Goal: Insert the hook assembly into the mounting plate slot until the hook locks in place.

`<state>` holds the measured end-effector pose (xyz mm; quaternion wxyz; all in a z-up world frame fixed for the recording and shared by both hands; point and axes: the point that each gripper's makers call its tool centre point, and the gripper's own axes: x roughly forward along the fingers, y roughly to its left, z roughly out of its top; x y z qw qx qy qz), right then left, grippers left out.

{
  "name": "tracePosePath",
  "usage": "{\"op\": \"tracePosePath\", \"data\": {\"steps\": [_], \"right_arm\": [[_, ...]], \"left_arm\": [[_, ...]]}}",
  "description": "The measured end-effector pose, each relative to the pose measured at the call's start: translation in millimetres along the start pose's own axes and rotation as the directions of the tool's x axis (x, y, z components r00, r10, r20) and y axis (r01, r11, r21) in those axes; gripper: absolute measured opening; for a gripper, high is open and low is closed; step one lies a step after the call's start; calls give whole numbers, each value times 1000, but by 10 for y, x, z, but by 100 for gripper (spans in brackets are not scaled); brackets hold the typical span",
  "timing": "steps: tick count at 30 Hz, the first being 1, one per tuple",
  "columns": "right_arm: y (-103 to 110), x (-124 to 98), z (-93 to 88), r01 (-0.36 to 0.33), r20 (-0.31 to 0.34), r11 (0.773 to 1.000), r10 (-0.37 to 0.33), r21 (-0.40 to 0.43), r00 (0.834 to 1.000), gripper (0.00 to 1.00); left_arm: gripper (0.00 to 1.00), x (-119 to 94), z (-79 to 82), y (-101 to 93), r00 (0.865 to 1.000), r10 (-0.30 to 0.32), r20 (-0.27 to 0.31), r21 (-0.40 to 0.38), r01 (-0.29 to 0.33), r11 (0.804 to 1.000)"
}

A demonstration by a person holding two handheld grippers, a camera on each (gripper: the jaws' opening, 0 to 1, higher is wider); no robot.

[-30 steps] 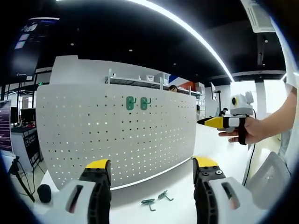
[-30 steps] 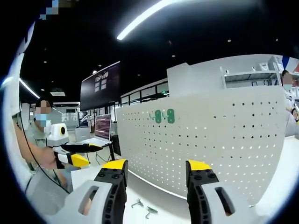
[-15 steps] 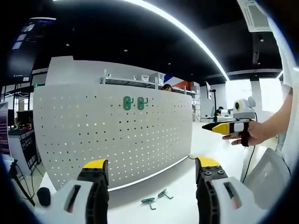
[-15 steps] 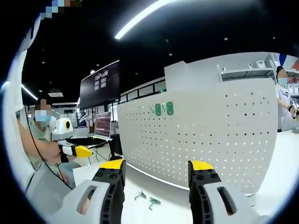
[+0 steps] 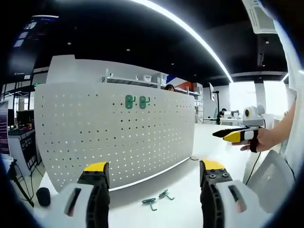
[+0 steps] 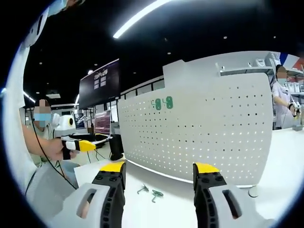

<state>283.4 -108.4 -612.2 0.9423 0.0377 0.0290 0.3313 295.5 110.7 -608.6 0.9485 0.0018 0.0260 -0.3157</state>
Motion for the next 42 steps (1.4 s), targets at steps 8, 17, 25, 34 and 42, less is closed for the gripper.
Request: {"op": "tracePosePath", "data": {"steps": [8,17,25,34,42], "right_arm": [[4,-47,-59,3,-8,1000,-3,15,1000,55],[13,-59,-96,1,-19,1000,-1,19,1000,55],[27,-54,-126,-3,-31,1000,3,15,1000,55],[43,-44,-171,-11,-51,1000,12,16,999,55],[87,-4,-377,-31,-144,999,34,27,989,55]], "left_arm": [[81,-60,-44,10,1000,8,-1,-8,-8,1000],[80,-106,-103,35,1000,24,-18,-4,-24,1000],[79,-108,-117,48,999,30,-25,0,-30,1000],[77,-85,-145,83,998,34,-44,12,-34,999],[77,-78,-264,112,996,24,-86,15,-22,1000]]}}
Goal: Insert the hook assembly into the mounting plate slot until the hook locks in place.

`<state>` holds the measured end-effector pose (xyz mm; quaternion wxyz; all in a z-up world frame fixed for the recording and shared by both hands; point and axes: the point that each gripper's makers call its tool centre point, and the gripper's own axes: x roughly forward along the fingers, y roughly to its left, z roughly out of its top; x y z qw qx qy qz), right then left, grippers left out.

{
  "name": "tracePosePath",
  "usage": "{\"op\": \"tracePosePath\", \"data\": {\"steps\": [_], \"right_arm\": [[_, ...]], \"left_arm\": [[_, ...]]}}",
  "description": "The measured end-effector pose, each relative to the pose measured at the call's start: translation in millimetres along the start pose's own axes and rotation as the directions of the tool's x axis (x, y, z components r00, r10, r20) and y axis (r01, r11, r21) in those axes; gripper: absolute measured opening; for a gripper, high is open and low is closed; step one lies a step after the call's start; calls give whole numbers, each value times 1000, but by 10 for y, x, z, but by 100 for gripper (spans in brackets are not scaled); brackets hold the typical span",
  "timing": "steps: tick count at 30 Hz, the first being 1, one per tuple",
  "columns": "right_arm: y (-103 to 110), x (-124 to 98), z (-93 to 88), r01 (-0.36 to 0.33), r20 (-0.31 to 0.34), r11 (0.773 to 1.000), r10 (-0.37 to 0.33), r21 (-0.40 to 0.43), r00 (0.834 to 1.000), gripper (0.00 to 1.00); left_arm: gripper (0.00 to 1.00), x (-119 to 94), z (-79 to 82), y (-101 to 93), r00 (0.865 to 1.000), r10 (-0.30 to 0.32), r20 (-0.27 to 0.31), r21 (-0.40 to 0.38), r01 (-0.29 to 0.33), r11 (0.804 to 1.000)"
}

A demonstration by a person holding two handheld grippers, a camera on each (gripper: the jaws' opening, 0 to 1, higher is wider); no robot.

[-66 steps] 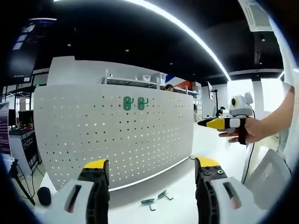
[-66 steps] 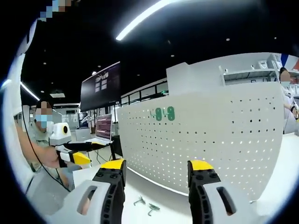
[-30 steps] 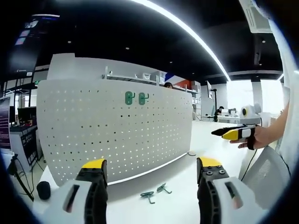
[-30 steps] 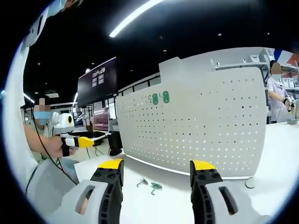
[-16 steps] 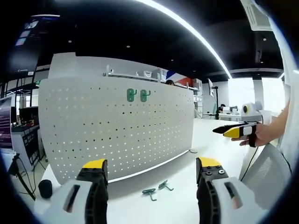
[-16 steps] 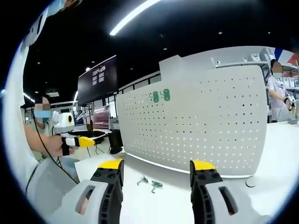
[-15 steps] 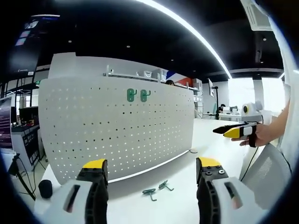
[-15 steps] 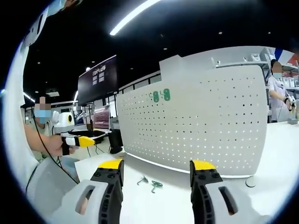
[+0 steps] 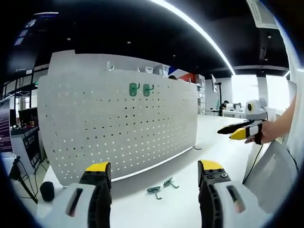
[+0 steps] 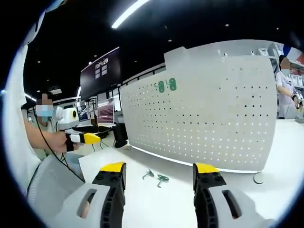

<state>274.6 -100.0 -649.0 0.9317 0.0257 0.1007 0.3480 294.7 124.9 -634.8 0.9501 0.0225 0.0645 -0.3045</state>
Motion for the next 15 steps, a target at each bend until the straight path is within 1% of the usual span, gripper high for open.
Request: {"op": "tracePosePath", "data": {"steps": [7,15], "right_arm": [[5,19,-114,-3,-52,1000,3,16,999,54],[-11,20,-169,2,-73,1000,0,29,997,54]], "left_arm": [[76,3,-103,6,999,-5,-32,0,5,1000],[76,14,-171,-20,999,-13,-51,-2,13,1000]]}}
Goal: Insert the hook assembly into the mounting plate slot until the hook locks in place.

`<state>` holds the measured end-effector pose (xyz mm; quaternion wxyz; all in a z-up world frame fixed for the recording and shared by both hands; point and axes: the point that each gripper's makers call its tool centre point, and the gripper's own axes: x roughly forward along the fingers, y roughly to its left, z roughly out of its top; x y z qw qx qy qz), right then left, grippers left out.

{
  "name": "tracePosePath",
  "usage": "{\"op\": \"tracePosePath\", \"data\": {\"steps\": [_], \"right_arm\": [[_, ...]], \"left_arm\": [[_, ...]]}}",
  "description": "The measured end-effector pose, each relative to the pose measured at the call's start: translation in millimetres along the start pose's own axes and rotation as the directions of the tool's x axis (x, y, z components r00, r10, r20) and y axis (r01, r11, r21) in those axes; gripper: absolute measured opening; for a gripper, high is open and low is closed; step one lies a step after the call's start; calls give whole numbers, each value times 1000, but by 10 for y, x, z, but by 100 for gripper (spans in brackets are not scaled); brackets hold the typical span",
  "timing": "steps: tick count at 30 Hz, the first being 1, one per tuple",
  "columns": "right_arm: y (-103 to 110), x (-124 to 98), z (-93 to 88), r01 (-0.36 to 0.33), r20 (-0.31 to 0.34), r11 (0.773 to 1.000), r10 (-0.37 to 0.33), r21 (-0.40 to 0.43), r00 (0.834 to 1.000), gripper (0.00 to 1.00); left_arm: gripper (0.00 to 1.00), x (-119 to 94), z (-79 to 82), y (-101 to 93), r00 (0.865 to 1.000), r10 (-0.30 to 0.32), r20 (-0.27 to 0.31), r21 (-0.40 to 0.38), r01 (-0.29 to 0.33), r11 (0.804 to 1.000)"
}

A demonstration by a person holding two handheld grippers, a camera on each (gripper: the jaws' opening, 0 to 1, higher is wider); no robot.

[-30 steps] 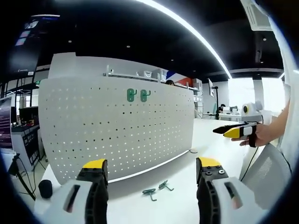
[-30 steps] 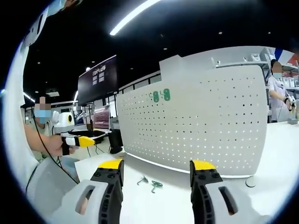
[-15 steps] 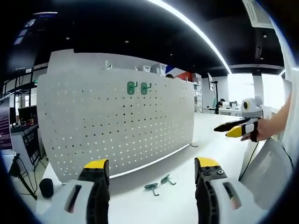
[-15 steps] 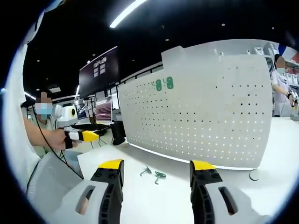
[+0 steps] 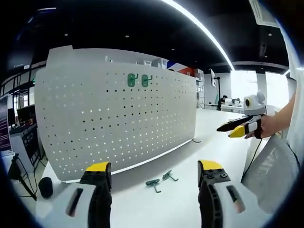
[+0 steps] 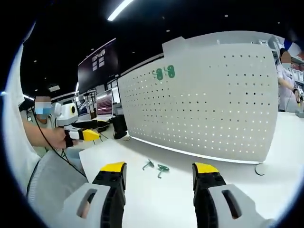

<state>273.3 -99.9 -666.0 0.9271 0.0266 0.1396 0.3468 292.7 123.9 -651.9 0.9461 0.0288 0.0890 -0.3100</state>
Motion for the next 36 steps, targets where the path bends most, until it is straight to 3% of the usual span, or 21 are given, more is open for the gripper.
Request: {"op": "tracePosePath", "data": {"steps": [15,24,29,36], "right_arm": [[-10,12,-65,2,-27,1000,-2,7,1000,55],[-6,20,-90,-2,-36,1000,2,6,999,55],[1,26,-101,-4,-44,1000,4,5,999,55],[-9,23,-107,-2,-48,1000,3,4,999,54]], "left_arm": [[76,15,-47,18,1000,3,-15,2,-3,1000],[75,107,-90,5,995,-52,-81,94,60,994],[73,166,-201,-36,979,-114,-171,160,142,977],[69,249,-287,-59,953,-170,-250,208,224,952]]}}
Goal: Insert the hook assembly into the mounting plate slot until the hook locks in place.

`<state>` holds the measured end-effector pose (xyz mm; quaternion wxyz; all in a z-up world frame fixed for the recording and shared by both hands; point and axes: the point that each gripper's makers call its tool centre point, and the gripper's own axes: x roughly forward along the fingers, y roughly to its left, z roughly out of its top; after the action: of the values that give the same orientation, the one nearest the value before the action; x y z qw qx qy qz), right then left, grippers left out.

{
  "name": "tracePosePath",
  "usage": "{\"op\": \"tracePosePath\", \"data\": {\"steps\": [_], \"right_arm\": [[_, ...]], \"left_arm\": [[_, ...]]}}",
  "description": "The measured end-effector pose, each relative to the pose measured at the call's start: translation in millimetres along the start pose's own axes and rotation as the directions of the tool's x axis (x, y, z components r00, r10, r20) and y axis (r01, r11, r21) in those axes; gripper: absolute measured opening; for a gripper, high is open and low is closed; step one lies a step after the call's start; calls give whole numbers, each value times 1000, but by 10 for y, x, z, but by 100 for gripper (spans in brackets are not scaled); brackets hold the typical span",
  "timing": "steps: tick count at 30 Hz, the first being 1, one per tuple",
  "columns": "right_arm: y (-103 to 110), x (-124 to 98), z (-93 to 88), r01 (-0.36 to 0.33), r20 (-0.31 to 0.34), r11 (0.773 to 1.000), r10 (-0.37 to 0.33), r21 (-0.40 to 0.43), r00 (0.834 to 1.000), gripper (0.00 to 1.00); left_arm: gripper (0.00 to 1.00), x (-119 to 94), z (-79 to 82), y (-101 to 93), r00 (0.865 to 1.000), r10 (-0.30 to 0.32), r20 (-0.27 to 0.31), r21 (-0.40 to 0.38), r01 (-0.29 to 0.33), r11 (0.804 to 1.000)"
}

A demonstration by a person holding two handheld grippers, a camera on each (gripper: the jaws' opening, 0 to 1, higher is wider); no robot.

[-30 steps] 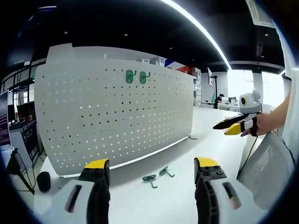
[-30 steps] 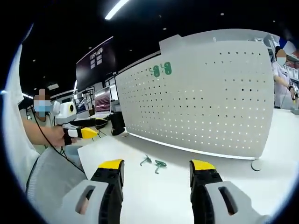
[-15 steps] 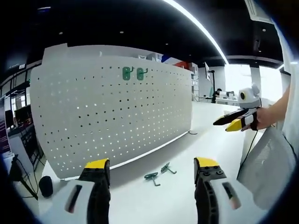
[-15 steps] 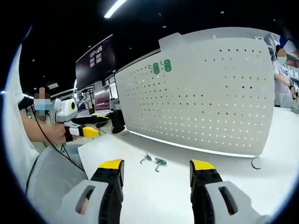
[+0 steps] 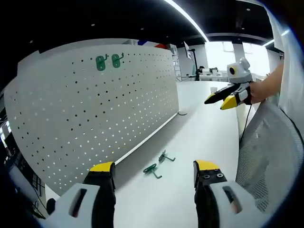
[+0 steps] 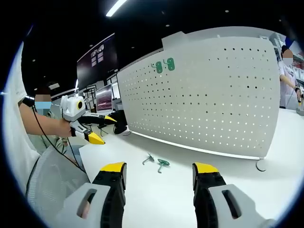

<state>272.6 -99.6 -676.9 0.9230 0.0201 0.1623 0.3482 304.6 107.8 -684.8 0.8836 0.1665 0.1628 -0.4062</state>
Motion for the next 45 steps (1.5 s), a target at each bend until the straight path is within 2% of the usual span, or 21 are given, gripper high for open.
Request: {"op": "tracePosePath", "data": {"steps": [7,10,17,24,27,32,36,41,45], "right_arm": [[-15,-12,2,3,2,1000,-3,7,1000,54],[-18,-11,-10,4,-4,1000,-4,6,1000,53],[-7,1,-34,-1,-14,1000,1,5,1000,53],[-2,8,-57,-4,-24,1000,4,1,1000,52],[2,13,-69,-5,-29,1000,5,2,1000,52],[4,12,-81,-4,-35,1000,5,3,999,51],[1,11,-91,-4,-38,1000,5,7,999,51],[-29,5,-100,6,-40,1000,-6,8,999,50],[-38,5,-107,8,-43,1000,-8,14,999,50]], "left_arm": [[68,109,-59,-37,996,-63,-65,67,67,995],[68,149,-110,-52,992,-90,-92,61,96,994],[66,218,-257,-73,975,-150,-167,98,168,981],[65,297,-346,-45,958,-177,-224,140,211,967],[64,339,-395,-55,948,-193,-251,161,238,958],[63,431,-483,-75,926,-220,-306,218,293,931],[60,503,-504,-45,920,-227,-319,243,311,919],[57,585,-583,-16,901,-242,-360,274,350,896],[54,648,-631,10,892,-251,-376,281,368,887]]}}
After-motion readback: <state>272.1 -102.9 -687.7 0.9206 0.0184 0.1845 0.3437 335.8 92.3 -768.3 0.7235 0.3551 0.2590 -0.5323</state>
